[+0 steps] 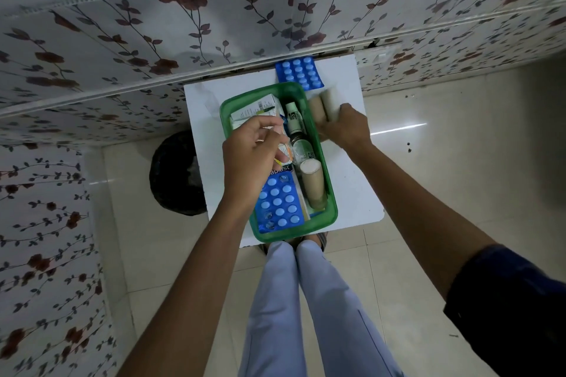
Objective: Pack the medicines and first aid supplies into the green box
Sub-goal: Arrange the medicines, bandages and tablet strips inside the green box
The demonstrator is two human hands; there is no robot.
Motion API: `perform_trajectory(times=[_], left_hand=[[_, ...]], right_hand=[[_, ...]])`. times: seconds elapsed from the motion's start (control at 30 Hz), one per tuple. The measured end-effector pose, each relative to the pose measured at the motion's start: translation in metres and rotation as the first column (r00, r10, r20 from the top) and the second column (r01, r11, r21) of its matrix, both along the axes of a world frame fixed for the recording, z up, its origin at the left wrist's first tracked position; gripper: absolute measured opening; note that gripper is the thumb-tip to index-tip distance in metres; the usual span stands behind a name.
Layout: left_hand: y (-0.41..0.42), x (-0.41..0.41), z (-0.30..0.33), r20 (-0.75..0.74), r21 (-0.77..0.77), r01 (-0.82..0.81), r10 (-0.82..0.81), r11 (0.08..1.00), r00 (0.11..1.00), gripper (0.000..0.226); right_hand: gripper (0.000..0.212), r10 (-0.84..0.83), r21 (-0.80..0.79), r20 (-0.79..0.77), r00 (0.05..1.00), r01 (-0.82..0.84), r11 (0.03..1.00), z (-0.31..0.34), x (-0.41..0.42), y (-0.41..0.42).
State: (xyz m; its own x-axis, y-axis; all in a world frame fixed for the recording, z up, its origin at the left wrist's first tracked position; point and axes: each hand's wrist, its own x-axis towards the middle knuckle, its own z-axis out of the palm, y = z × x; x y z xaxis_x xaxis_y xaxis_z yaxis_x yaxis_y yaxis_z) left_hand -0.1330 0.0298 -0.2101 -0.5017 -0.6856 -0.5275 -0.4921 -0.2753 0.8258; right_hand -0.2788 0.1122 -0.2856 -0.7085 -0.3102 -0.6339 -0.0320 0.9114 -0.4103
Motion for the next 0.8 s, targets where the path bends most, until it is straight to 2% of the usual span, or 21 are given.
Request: perform_trajectory(times=[0.1, 0.17, 0.23, 0.3, 0.4, 0.53, 0.6, 0.7, 0.8], left_hand=[[0.001, -0.002, 0.002, -0.021, 0.024, -0.011, 0.012, 1.0, 1.0, 0.023], [0.001, -0.003, 0.003, -0.027, 0.04, -0.006, 0.007, 0.999, 1.0, 0.022], [0.002, -0.004, 0.004, -0.037, 0.049, 0.002, 0.0, 0.999, 0.999, 0.019], [0.003, -0.004, 0.007, -0.063, 0.05, 0.016, -0.013, 0.999, 0.998, 0.012], [0.003, -0.005, 0.012, -0.117, 0.06, 0.041, -0.034, 0.997, 0.993, 0.016], [-0.001, -0.001, 0.014, -0.118, 0.018, 0.027, -0.025, 0.999, 0.993, 0.011], [-0.006, 0.007, 0.012, -0.064, 0.004, -0.01, 0.01, 1.0, 0.998, 0.015], [-0.011, 0.022, 0.006, 0.032, -0.029, -0.022, 0.023, 0.999, 0.999, 0.032], [-0.005, 0.034, 0.001, 0.224, -0.151, 0.115, -0.079, 0.982, 0.971, 0.036]], right_hand=[[0.054, -0.009, -0.006, 0.034, 0.999, 0.009, 1.0, 0.006, 0.001, 0.009], [0.055, -0.116, -0.112, 0.086, 0.99, 0.125, 0.986, 0.019, 0.003, 0.017], [0.052, -0.234, -0.263, 0.139, 0.962, 0.264, 0.928, 0.039, 0.007, 0.025], [0.05, -0.278, -0.377, 0.166, 0.946, 0.322, 0.869, 0.062, 0.015, 0.031], [0.054, -0.138, -0.434, 0.182, 0.974, 0.205, 0.877, 0.092, 0.033, 0.03], [0.032, 0.068, -0.457, 0.226, 0.972, 0.044, 0.888, 0.104, 0.052, 0.018], [0.026, 0.11, -0.427, 0.143, 0.983, -0.039, 0.903, 0.101, 0.051, 0.012], [0.024, 0.082, -0.353, -0.14, 0.987, -0.127, 0.927, 0.094, 0.049, 0.004], [0.028, 0.016, -0.366, -0.32, 0.947, -0.139, 0.92, 0.086, 0.052, -0.003]])
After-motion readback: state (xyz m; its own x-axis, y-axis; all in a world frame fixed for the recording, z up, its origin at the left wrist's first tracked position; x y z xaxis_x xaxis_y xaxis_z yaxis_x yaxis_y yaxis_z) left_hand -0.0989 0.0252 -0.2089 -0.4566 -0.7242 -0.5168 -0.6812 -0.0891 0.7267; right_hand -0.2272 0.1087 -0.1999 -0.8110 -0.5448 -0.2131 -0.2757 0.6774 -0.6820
